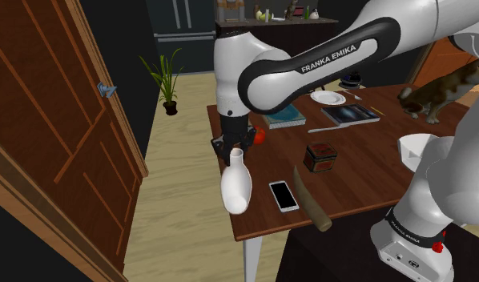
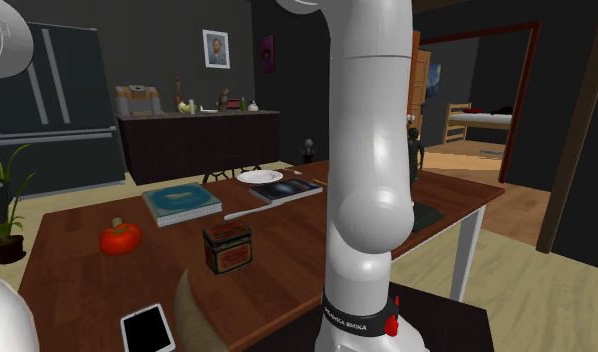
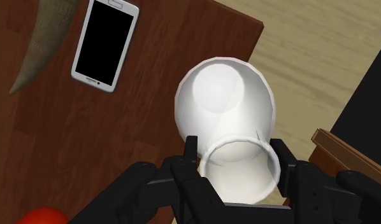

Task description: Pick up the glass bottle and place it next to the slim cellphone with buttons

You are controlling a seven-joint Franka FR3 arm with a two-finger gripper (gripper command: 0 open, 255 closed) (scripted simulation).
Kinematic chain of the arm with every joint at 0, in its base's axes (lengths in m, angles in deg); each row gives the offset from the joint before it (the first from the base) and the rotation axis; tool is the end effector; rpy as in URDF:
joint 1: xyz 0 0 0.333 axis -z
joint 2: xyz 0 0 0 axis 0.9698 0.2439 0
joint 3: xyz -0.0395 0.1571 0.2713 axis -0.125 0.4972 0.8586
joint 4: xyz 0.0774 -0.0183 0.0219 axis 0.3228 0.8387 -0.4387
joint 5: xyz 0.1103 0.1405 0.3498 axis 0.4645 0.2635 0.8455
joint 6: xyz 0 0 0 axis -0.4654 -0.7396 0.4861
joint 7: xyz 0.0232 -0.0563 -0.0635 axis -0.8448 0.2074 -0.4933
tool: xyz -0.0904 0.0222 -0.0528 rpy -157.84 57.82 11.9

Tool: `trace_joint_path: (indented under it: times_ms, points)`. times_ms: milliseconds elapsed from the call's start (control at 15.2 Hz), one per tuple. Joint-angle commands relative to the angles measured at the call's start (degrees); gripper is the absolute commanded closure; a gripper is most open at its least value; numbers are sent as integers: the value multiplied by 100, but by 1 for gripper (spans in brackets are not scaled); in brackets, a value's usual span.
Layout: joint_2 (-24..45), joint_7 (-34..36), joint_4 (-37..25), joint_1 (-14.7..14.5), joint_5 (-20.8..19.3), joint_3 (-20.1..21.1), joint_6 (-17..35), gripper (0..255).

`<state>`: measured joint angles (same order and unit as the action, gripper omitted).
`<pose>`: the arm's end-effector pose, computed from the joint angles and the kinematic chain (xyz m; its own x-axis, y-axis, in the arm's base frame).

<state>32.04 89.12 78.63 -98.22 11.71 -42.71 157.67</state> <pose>0.4355 0.3468 0.4409 0.9974 -0.0689 -0.0194 -0.0693 -0.9974 -0.0193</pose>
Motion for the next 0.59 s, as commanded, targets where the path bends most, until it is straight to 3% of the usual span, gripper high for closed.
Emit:
trace_joint_path:
  times_ms: [0,396,462,528]
  points:
    - [14,-5,30,3,-4,-3,50,255]
    - [14,-5,30,3,-4,-3,50,255]
    - [14,-6,30,3,-4,-3,50,0]
    - [14,-6,31,3,-4,-3,50,0]
